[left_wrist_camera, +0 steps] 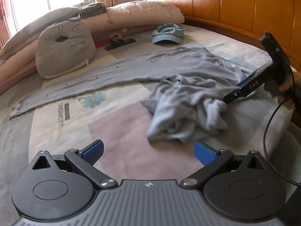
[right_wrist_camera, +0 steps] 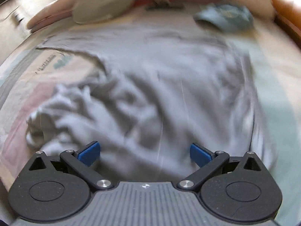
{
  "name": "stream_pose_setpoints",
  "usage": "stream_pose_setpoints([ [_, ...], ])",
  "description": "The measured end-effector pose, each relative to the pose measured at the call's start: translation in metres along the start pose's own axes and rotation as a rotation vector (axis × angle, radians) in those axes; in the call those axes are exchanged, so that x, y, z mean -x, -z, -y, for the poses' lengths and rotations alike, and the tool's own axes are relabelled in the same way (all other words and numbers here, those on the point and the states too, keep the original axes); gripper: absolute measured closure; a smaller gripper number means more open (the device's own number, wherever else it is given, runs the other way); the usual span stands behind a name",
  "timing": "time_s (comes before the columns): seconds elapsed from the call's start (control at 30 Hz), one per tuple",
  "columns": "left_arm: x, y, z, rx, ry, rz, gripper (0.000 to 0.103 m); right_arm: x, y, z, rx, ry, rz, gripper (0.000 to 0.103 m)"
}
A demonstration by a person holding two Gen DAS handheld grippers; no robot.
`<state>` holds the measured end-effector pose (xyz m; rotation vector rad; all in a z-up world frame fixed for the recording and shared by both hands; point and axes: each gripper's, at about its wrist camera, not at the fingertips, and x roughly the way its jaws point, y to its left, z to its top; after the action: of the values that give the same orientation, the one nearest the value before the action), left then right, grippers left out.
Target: Fold clothes
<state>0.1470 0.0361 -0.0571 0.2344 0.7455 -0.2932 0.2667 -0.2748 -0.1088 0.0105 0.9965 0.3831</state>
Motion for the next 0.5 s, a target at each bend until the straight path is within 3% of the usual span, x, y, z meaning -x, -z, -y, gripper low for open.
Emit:
stream_pose_setpoints([
  [0.2, 0.006, 0.017, 0.015, 0.01, 0.033, -0.01, 0.001, 0.033, 0.06, -0.01, -0.026, 0.04, 0.149, 0.0],
  [0.5, -0.01, 0.007, 0.037, -0.006, 0.098, 0.016, 0.001, 0.035, 0.083, -0.027, 0.043, 0.132, 0.18, 0.0],
])
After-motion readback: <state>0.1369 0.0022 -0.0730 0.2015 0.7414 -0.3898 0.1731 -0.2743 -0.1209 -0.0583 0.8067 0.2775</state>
